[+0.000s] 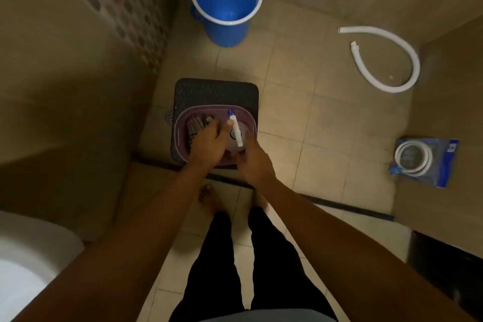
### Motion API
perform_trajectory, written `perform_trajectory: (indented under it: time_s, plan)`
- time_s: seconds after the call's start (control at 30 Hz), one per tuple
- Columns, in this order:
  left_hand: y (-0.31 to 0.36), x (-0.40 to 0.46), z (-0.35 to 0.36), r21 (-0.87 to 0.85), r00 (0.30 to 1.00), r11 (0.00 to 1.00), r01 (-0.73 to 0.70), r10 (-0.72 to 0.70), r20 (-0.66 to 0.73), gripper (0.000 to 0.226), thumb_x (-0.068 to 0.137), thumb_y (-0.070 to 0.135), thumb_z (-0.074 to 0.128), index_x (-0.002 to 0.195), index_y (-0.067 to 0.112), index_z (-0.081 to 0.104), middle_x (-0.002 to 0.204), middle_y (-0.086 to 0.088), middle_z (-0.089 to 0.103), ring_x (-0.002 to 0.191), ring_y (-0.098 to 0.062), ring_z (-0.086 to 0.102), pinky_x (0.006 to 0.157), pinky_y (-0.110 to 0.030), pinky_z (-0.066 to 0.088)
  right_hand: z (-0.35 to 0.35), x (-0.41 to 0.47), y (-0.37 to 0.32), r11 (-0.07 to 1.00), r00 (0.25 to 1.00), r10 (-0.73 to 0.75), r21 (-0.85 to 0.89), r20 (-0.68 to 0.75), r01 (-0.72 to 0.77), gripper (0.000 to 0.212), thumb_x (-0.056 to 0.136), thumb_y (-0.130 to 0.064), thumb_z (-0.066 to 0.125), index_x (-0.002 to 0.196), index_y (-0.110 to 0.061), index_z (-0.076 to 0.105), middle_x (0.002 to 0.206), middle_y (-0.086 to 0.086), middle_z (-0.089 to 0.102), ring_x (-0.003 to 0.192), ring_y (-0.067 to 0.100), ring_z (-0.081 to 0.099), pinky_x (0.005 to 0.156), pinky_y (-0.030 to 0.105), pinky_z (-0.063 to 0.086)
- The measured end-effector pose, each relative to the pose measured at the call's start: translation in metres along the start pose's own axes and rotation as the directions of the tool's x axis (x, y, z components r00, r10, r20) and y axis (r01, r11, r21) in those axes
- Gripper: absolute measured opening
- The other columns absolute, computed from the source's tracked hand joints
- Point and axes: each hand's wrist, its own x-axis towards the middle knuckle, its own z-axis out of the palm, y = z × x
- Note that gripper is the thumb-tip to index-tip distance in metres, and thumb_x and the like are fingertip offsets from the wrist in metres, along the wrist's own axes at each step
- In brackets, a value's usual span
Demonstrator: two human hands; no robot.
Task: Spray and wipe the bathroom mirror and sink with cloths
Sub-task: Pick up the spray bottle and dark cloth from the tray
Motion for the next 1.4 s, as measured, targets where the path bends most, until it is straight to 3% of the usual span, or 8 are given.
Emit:
perform_trajectory:
  time_s: [0.23,0.43,0.7,0.9,1.1,1.17,1.27,1.4]
  plan:
    - [0.021,0.020,0.010,0.093,0.992,0.994,0.054,-0.044,-0.115,0.036,0.096,0.037,0.058,0.083,0.006,0.069,0.081,-0.011,0.071,0.076,-0.021,0.066,0.072,-0.030,0.050,-0.003,0.003,0.001,0.998,0.997,0.014,-0.054,0.072,-0.010,0.062,0.098,-0.026,0.056,0.152,-0.018,0.026,0.146,0.009,0.049,0.121,0.026,0.058,0.101,0.040,0.051]
    - [0.026,0.024,0.016,0.295,0.988,0.951,0.089,-0.047,-0.144,0.023,0.089,0.030,0.068,0.097,0.008,0.071,0.091,-0.006,0.070,0.078,-0.014,0.062,0.069,-0.023,0.044,-0.002,0.005,0.004,0.994,0.993,0.010,-0.110,0.118,0.004,0.071,0.098,-0.025,0.055,0.156,-0.021,0.015,0.152,0.008,0.042,0.123,0.029,0.057,0.100,0.046,0.052]
    - [0.041,0.015,-0.005,0.305,0.989,0.946,0.111,-0.073,-0.131,0.016,0.087,0.023,0.070,0.092,0.007,0.069,0.085,-0.006,0.067,0.079,-0.019,0.067,0.064,-0.021,0.045,-0.005,0.004,0.002,0.988,0.992,-0.017,-0.151,0.128,0.037,0.077,0.098,-0.031,0.055,0.158,-0.016,0.008,0.164,0.008,0.020,0.142,0.030,0.038,0.112,0.048,0.041]
    - [0.066,-0.011,-0.049,0.252,0.995,0.968,0.015,0.011,-0.099,0.015,0.085,0.019,0.073,0.089,0.005,0.073,0.083,-0.009,0.071,0.072,-0.017,0.069,0.065,-0.028,0.055,-0.017,-0.001,-0.019,0.963,0.974,-0.228,-0.148,-0.011,0.224,0.088,0.092,-0.039,0.065,0.157,-0.012,0.014,0.164,0.009,0.020,0.151,0.025,0.019,0.123,0.047,0.019]
    - [0.091,-0.045,-0.083,0.225,0.998,0.973,-0.047,0.052,-0.018,0.020,0.083,0.015,0.074,0.068,0.017,0.062,0.067,-0.003,0.065,0.059,-0.009,0.063,0.060,-0.024,0.053,-0.041,-0.003,-0.054,0.902,0.894,-0.432,-0.042,-0.116,0.430,0.109,0.078,-0.039,0.081,0.157,-0.011,0.011,0.166,0.008,0.009,0.153,0.021,0.012,0.123,0.039,0.013]
    - [0.097,-0.054,-0.086,0.210,0.999,0.976,-0.048,0.049,0.004,0.015,0.084,0.018,0.074,0.072,0.014,0.067,0.069,-0.008,0.068,0.061,-0.013,0.067,0.061,-0.025,0.055,-0.049,-0.007,-0.063,0.876,0.869,-0.473,0.021,-0.144,0.481,0.110,0.076,-0.041,0.082,0.157,-0.015,0.011,0.166,0.004,0.012,0.151,0.019,0.018,0.118,0.039,0.029]
    - [0.104,-0.064,-0.086,0.153,0.999,0.987,-0.043,0.041,0.018,0.013,0.086,0.019,0.073,0.084,0.006,0.073,0.070,-0.011,0.071,0.058,-0.018,0.070,0.053,-0.015,0.053,-0.052,-0.018,-0.068,0.856,0.866,-0.469,0.154,-0.175,0.494,0.099,0.076,-0.029,0.085,0.154,-0.016,0.025,0.149,0.004,0.045,0.128,0.014,0.050,0.104,0.037,0.049]
    - [0.107,-0.072,-0.081,0.019,0.998,0.999,-0.039,0.038,0.050,0.013,0.085,0.017,0.074,0.081,0.005,0.074,0.066,-0.012,0.072,0.052,-0.020,0.070,0.053,-0.027,0.059,-0.052,-0.031,-0.067,0.841,0.890,-0.399,0.300,-0.219,0.451,0.076,0.083,-0.034,0.074,0.146,-0.030,0.033,0.131,0.002,0.062,0.113,0.009,0.061,0.100,0.025,0.050]
